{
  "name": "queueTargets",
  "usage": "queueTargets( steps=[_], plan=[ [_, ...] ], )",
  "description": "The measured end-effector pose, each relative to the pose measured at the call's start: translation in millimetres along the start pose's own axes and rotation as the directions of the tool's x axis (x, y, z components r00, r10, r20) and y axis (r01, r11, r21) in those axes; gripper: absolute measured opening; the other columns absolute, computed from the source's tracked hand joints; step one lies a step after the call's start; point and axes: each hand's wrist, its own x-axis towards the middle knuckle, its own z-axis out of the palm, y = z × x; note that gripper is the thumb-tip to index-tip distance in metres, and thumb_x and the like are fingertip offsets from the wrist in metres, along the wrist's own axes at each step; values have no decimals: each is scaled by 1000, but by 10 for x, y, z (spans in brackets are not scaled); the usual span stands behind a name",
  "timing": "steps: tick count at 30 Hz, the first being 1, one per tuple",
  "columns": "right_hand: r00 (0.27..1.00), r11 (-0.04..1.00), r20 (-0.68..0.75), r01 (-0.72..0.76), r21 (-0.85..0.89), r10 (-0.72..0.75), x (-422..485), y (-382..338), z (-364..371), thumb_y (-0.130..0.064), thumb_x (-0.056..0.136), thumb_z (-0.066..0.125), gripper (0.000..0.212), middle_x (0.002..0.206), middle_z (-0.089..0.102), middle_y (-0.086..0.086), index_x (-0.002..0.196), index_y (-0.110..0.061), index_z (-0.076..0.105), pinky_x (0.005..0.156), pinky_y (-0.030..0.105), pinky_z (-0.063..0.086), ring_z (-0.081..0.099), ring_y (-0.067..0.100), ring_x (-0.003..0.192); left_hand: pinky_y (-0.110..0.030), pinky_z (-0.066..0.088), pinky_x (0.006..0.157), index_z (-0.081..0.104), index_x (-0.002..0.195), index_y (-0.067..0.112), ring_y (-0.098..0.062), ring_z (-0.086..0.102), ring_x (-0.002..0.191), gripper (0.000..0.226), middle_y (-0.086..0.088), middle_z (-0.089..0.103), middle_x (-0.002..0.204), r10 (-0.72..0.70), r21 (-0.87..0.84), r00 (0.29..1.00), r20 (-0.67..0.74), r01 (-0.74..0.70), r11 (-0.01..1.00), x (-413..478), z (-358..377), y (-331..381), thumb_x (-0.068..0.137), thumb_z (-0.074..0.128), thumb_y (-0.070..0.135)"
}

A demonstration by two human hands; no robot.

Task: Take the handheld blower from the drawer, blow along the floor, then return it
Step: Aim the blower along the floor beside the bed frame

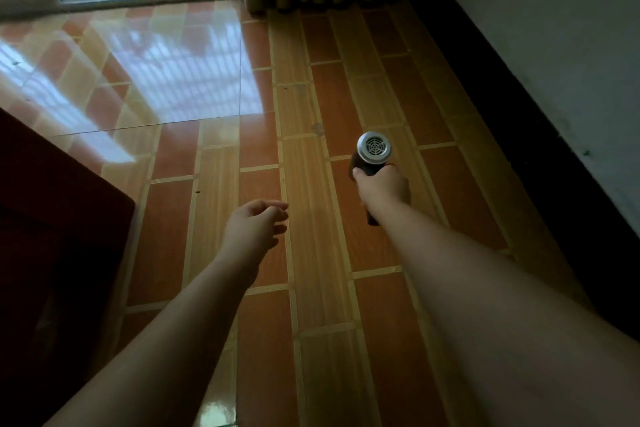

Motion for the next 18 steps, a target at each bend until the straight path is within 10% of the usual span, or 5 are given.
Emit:
queueTargets(
  steps=[8,18],
  plan=[
    [998,998,-30,-62,-10,62,-170,781,-904,-38,88,60,45,104,69,17,113,-1,57,52,27,45,71,33,85,-31,52,83,65,99,16,-23,64,100,18,-7,67,108,2,8,1000,-7,-2,1000,-545,413,74,95,48,14],
    [976,993,209,-37,-115,61,-1052,1225,-853,-41,84,60,32,91,72,11,92,-10,57,66,33,53,69,29,81,-31,51,84,63,110,10,-25,63,102,22,-10,65,111,-56,34,996,-76,59,998,-1581,326,-88,95,49,14]
  ],
)
